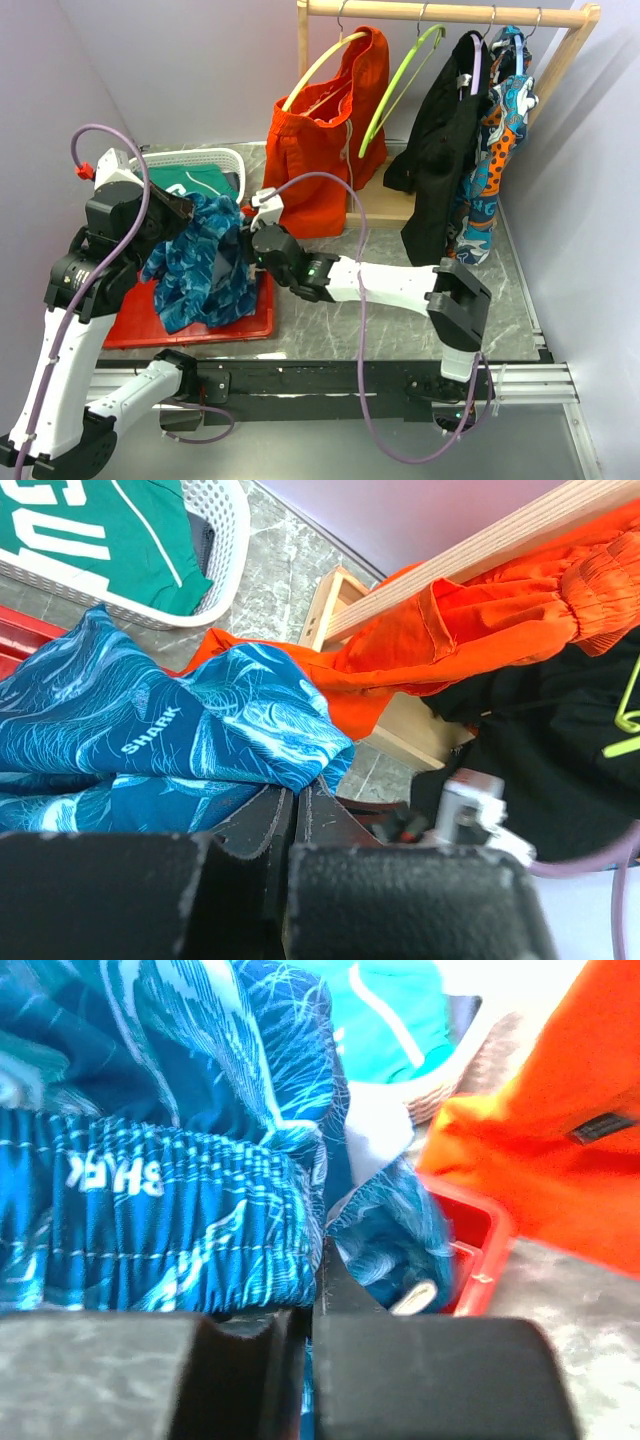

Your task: Place the shorts on the hanger

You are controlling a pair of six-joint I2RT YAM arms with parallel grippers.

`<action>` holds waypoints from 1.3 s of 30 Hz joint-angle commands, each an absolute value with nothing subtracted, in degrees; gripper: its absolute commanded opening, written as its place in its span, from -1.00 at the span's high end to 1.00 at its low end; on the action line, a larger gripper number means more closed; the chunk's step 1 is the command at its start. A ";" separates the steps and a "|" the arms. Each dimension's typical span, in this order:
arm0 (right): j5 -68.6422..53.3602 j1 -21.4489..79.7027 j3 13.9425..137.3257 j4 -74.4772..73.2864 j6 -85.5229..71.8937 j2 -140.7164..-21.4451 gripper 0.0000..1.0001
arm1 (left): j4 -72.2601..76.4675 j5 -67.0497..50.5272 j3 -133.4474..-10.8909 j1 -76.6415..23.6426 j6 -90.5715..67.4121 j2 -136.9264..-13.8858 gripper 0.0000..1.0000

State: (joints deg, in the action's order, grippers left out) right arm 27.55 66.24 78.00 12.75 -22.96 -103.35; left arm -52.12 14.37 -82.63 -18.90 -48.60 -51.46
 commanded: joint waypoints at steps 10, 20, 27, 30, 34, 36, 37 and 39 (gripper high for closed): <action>36.83 66.97 82.52 -0.17 -14.15 -75.77 1.00 | -44.39 5.39 -84.55 -19.07 -44.65 -53.17 0.98; 46.40 72.24 95.00 -17.48 -8.97 -69.52 1.00 | -37.71 -2.66 -87.53 -30.39 -38.77 -64.05 0.98; 53.19 68.92 89.85 -31.16 -18.16 -68.91 1.00 | -37.35 4.90 -80.54 -35.95 -39.55 -65.05 0.06; 42.22 62.24 80.01 -32.26 -25.74 -65.66 1.00 | -38.75 7.37 -75.35 -35.95 -39.38 -62.32 -0.49; 34.03 58.10 71.46 -31.02 -31.10 -65.39 1.00 | -41.22 8.43 -67.87 -37.69 -39.90 -58.46 -0.54; 33.49 57.40 69.61 -31.38 -32.16 -66.79 1.00 | -41.13 9.23 -61.92 -39.89 -42.53 -56.87 -0.45; 33.40 57.22 69.17 -31.38 -33.04 -67.14 1.00 | -41.22 10.62 -59.96 -42.77 -43.76 -55.39 -0.43; 33.40 56.69 68.03 -31.29 -33.66 -67.67 1.00 | -41.39 12.56 -54.88 -45.69 -48.15 -54.32 -0.33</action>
